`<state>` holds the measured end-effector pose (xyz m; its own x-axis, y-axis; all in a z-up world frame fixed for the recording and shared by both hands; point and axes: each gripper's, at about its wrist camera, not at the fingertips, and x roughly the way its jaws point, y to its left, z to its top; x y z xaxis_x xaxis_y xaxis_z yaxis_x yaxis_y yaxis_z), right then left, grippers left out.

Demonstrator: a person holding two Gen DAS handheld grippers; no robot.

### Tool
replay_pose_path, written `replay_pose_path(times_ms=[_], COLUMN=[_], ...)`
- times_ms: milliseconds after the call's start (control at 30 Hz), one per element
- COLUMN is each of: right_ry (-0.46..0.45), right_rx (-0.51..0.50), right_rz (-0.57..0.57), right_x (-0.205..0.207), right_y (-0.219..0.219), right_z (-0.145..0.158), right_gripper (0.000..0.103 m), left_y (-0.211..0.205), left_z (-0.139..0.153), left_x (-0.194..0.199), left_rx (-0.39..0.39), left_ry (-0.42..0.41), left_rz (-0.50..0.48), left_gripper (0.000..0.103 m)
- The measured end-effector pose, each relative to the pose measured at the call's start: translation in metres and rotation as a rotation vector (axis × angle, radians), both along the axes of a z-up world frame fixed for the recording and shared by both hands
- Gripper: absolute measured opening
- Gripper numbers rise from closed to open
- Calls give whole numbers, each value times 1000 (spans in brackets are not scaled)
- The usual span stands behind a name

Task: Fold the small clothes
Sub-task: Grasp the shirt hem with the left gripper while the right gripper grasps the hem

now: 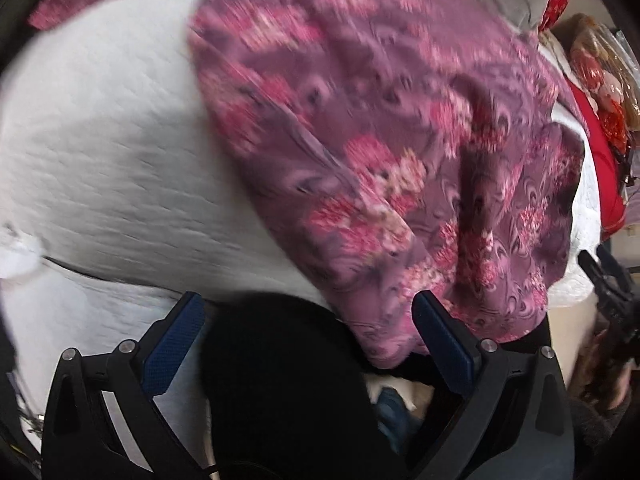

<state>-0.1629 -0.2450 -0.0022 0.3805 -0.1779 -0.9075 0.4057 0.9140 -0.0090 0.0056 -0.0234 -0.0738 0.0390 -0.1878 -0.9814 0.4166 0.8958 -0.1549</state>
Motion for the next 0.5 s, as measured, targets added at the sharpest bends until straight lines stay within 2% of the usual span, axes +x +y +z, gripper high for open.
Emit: replay_pose_path(times_ms=[100,133,167,200,267,333,400,500], right_ry=[35,51,62,73,105,95,33,-78], right_rx=[12,35,56,79,87,63,119,199], right_rz=[15,28,40,53,72,94,114,114], right_x=[4,7,8,9,11,9,2,-14], right_y=[0,1,2,3,7,10,9,3], right_z=[-13,-20,-24,-28,-36,-33,-24,8], right_gripper=[90,81,66,57,18,4,3,3], left_y=[-16,-20,-25,-28,-30,-23,-13,16], left_z=[-11,-11,-10,-9,-8,-3,5,32], left_x=[-3,-5,-7,-8,-9,-8,-7,-2], left_rx=[19,20,11,1,-25,-66,-99,-172], left_ry=[32,19,6,7,32,25,33,36], left_rz=[-29,-45,-65,-85,-102,-82,-61,-17], left_gripper=[102,97,76,42,4,3,3,3])
